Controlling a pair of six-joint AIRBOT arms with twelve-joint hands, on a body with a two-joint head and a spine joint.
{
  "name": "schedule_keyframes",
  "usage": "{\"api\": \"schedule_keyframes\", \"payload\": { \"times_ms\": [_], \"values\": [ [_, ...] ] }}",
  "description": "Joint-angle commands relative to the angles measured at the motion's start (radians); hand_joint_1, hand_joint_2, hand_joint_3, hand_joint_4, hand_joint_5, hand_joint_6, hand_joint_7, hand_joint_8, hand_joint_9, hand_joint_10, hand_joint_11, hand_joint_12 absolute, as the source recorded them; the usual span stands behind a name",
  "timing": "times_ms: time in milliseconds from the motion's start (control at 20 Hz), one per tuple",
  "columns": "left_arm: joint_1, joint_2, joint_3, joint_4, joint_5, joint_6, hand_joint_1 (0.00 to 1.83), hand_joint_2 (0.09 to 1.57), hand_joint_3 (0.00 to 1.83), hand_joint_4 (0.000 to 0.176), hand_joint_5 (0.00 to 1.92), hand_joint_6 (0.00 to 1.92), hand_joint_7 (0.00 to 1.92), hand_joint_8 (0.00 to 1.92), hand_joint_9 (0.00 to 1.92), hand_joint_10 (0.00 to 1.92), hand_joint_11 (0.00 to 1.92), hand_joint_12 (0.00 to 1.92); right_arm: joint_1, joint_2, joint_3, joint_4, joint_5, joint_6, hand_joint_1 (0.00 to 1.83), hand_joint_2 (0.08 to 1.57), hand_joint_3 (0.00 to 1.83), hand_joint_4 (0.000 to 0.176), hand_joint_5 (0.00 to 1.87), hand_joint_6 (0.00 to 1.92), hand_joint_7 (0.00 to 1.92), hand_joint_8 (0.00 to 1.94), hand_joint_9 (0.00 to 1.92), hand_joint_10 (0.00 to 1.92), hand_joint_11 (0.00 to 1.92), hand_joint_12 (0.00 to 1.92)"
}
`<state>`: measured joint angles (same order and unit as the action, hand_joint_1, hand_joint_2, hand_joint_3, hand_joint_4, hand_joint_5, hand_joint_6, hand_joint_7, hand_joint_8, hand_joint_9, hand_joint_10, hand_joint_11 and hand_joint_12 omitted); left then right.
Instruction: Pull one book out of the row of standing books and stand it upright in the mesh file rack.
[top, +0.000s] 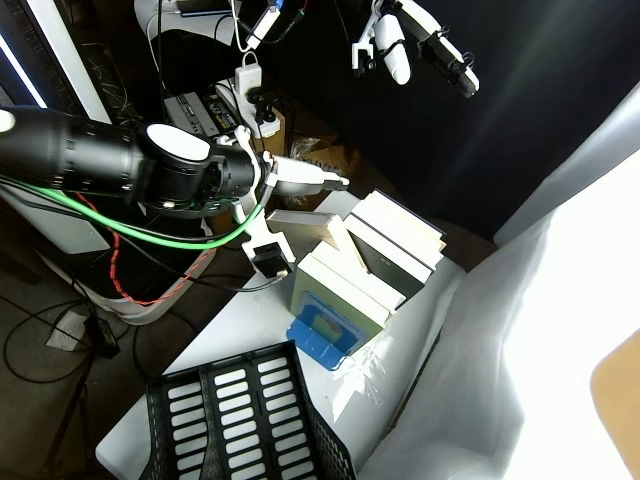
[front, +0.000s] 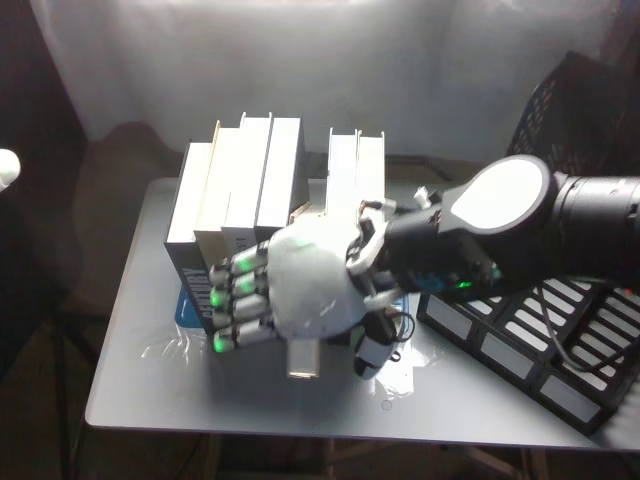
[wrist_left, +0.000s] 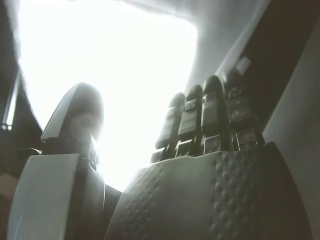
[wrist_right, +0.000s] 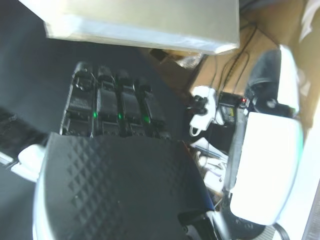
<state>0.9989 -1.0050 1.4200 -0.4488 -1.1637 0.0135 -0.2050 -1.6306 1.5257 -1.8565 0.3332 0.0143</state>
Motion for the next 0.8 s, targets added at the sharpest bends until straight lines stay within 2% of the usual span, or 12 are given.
{"api": "schedule_keyframes", "payload": {
  "times_ms": [0,200,250,300,400,450,500,550,600,650,700,750],
  "values": [
    [0.0,0.021,0.001,-0.034,-0.134,-0.006,0.59,1.33,0.0,0.003,0.01,0.0,0.0,0.0,0.0,0.0,0.0,0.0,0.005,0.002,0.009,0.0,-0.023,0.005,0.94,0.76,0.0,0.0,0.08,0.03,0.08,0.03,0.02,0.01,0.0,0.0],
    [0.01,0.025,-0.005,-0.036,-0.158,-0.006,0.54,1.34,0.0,0.015,0.0,0.0,0.0,0.0,0.0,0.0,0.0,0.0,-0.004,-0.027,0.051,-0.114,-0.047,0.092,0.91,0.76,0.0,0.0,0.02,0.01,0.02,0.01,0.0,0.0,0.0,0.0],
    [0.011,0.028,-0.008,-0.036,-0.162,-0.006,0.52,1.35,0.01,0.008,0.01,0.0,0.0,0.0,0.0,0.0,0.0,0.0,-0.007,-0.031,0.06,-0.135,-0.047,0.111,0.98,0.76,0.0,0.0,0.05,0.02,0.05,0.02,0.0,0.0,0.03,0.01],
    [0.013,0.031,-0.01,-0.036,-0.167,-0.006,0.52,1.35,0.01,0.016,0.01,0.0,0.0,0.0,0.0,0.0,0.0,0.0,-0.009,-0.034,0.065,-0.149,-0.051,0.12,1.02,0.76,0.0,0.0,0.12,0.05,0.1,0.04,0.03,0.01,0.0,0.0],
    [0.013,0.034,-0.012,-0.029,-0.173,-0.006,0.51,1.36,0.01,0.019,0.01,0.0,0.0,0.0,0.0,0.0,0.0,0.0,-0.009,-0.045,0.081,-0.159,-0.062,0.122,0.94,0.77,0.0,0.0,0.01,0.0,0.01,0.0,0.0,0.0,0.0,0.0],
    [0.013,0.035,-0.011,-0.025,-0.176,-0.006,0.51,1.36,0.01,0.04,0.0,0.0,0.0,0.0,0.0,0.0,0.0,0.0,-0.009,-0.054,0.091,-0.164,-0.067,0.122,1.1,0.79,0.0,0.0,0.18,0.12,0.18,0.0,0.06,0.09,0.0,0.51],
    [0.012,0.037,-0.012,-0.019,-0.178,-0.006,0.51,1.36,0.01,0.044,0.0,0.0,0.0,0.0,0.0,0.0,0.0,0.0,-0.012,-0.062,0.1,-0.196,-0.074,0.143,1.14,0.79,0.0,0.0,0.21,0.15,0.22,0.0,0.07,0.14,0.0,0.85],
    [0.009,0.038,-0.013,-0.012,-0.18,-0.006,0.49,1.36,0.01,0.042,0.0,0.0,0.0,0.0,0.0,0.0,0.0,0.0,-0.014,-0.068,0.109,-0.237,-0.075,0.181,1.05,0.87,0.01,0.0,0.15,0.14,0.16,0.0,0.01,0.14,0.0,0.63],
    [0.006,0.041,-0.015,-0.006,-0.182,-0.006,0.53,1.36,0.0,0.037,0.0,0.0,0.0,0.0,0.0,0.0,0.0,0.0,-0.017,-0.071,0.116,-0.269,-0.075,0.207,1.06,0.86,0.0,0.0,0.18,0.16,0.18,0.01,0.02,0.17,0.0,0.65],
    [0.004,0.044,-0.017,-0.001,-0.185,-0.006,0.52,1.36,0.0,0.025,0.0,0.0,0.0,0.0,0.0,0.0,0.0,0.0,-0.02,-0.073,0.121,-0.292,-0.078,0.224,1.17,1.0,0.07,0.0,0.17,0.12,0.16,0.02,0.04,0.06,0.0,1.04],
    [0.003,0.048,-0.02,0.002,-0.188,-0.006,0.5,1.36,0.0,0.03,0.0,0.0,0.0,0.0,0.0,0.0,0.0,0.0,-0.023,-0.075,0.126,-0.297,-0.079,0.226,1.19,1.03,0.09,0.0,0.17,0.09,0.15,0.01,0.05,0.04,0.0,1.27],
    [0.003,0.052,-0.023,0.004,-0.193,-0.006,0.49,1.35,0.0,0.027,0.01,0.0,0.0,0.0,0.0,0.0,0.0,0.0,-0.025,-0.077,0.132,-0.297,-0.079,0.226,1.19,1.04,0.1,0.0,0.32,0.11,0.27,0.02,0.14,0.06,0.0,0.92]
  ]
}}
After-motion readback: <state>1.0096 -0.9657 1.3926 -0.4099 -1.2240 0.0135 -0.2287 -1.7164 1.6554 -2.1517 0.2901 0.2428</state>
